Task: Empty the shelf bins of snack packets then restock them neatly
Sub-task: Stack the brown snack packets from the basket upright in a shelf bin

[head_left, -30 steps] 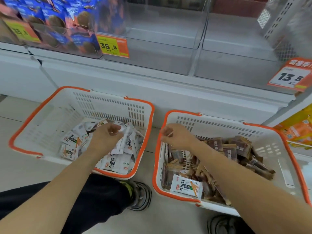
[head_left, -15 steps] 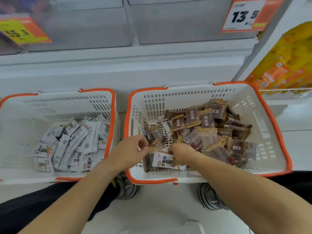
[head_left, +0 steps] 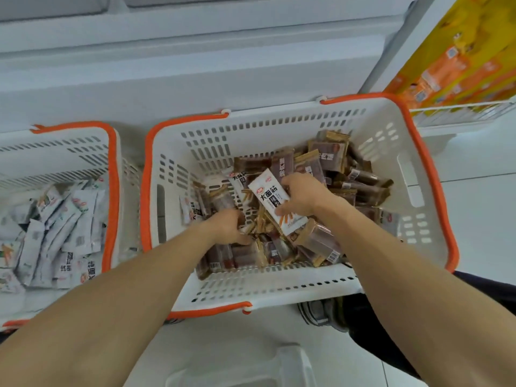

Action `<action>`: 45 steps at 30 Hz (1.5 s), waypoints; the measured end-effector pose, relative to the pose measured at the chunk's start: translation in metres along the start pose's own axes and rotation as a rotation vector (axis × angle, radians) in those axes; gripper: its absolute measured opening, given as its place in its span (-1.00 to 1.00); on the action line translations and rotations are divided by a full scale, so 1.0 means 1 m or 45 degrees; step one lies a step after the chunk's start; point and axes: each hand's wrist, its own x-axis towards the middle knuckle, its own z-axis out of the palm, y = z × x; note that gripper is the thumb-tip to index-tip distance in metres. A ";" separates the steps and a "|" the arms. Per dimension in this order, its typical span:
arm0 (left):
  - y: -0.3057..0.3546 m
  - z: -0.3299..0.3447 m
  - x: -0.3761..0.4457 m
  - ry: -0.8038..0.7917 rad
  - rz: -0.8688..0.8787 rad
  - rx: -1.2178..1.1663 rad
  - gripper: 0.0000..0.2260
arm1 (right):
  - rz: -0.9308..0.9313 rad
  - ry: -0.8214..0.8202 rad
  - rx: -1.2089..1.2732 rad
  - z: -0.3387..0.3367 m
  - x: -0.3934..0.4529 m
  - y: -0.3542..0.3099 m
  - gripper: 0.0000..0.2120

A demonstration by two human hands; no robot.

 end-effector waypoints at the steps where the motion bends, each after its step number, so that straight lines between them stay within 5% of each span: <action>1: 0.001 0.002 0.005 -0.013 0.002 0.007 -0.40 | 0.000 0.011 0.043 0.003 0.000 0.001 -0.69; 8: 0.004 0.004 0.015 -0.136 -0.049 0.095 -0.57 | 0.010 0.028 0.123 0.012 0.005 0.001 -0.72; 12: -0.006 -0.004 -0.002 0.051 -0.064 -0.070 -0.80 | 0.015 -0.009 0.237 0.002 0.005 0.002 -0.81; 19: -0.006 -0.034 -0.047 0.689 -0.128 -0.777 -0.85 | -0.006 -0.079 0.911 0.007 -0.006 -0.019 -0.81; 23: 0.001 -0.048 -0.077 0.648 0.053 -1.187 -0.80 | -0.125 -0.169 1.215 0.012 -0.014 -0.052 -0.79; 25: 0.003 -0.051 -0.096 0.598 0.122 -1.132 -0.88 | -0.218 -0.155 1.222 0.014 -0.019 -0.072 -0.77; 29: -0.014 -0.067 -0.132 0.918 0.053 -0.661 -0.87 | -0.319 -0.001 1.118 0.014 -0.023 -0.110 -0.65; 31: -0.029 -0.080 -0.157 1.041 0.006 -0.736 -0.90 | -0.310 0.008 1.112 0.015 -0.018 -0.121 -0.52; 35: -0.068 -0.093 -0.206 1.086 -0.070 -0.855 -0.94 | -0.151 -0.047 0.907 0.040 0.005 -0.129 -0.59; 40: -0.102 -0.076 -0.231 1.021 -0.175 -0.954 -0.93 | -0.129 -0.117 0.588 0.087 0.013 -0.151 -0.19; 45: -0.107 -0.061 -0.227 0.999 -0.189 -1.163 -0.97 | -0.202 0.129 0.541 0.097 0.008 -0.160 -0.47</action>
